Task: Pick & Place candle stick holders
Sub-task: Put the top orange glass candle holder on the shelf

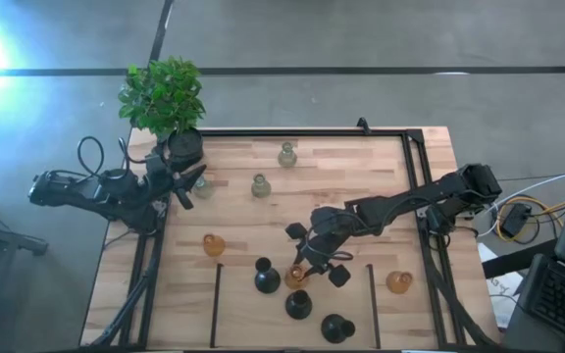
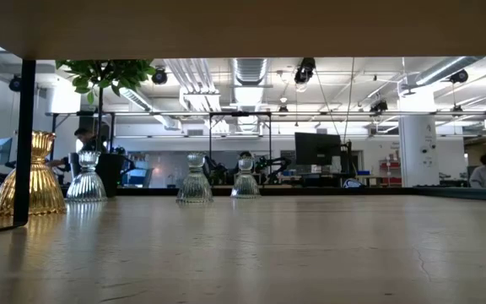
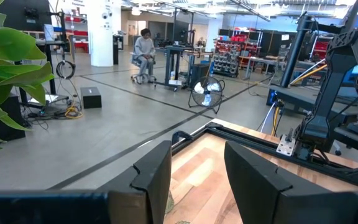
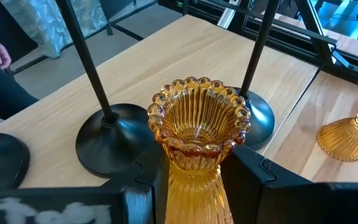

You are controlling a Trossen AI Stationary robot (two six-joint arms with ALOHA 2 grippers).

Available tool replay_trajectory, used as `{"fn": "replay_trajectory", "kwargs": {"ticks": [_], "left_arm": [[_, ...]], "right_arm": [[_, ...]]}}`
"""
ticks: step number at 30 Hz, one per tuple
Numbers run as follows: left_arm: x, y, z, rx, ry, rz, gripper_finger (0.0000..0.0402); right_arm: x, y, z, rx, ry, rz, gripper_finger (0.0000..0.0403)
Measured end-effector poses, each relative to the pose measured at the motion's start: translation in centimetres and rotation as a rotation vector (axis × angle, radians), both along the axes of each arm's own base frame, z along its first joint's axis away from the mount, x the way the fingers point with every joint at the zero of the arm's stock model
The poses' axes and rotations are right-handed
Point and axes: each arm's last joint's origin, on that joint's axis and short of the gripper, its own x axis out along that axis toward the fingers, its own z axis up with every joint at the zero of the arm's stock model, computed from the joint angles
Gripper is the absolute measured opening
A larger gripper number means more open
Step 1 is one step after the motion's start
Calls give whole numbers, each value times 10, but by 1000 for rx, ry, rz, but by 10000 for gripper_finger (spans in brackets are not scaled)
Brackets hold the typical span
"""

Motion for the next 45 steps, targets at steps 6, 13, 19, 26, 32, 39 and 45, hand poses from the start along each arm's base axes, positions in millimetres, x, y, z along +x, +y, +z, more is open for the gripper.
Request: {"fn": "replay_trajectory", "kwargs": {"ticks": [6,13,19,26,32,39,45], "left_arm": [[0,0,0,0,0,0,154],[0,0,0,0,0,0,154],[0,0,0,0,0,0,154],[0,0,0,0,0,0,154],[0,0,0,0,0,0,154],[0,0,0,0,0,0,154],[0,0,0,0,0,0,154]], "right_arm": [[0,0,0,1,-7,0,107],[1,-1,-1,-8,-18,-29,110],[1,-1,-1,-16,-21,-49,173],[0,4,-1,-16,-24,-26,164],[0,6,0,-14,-32,-16,137],[0,6,1,-11,-46,-20,133],[0,6,1,-9,-45,-21,156]]}}
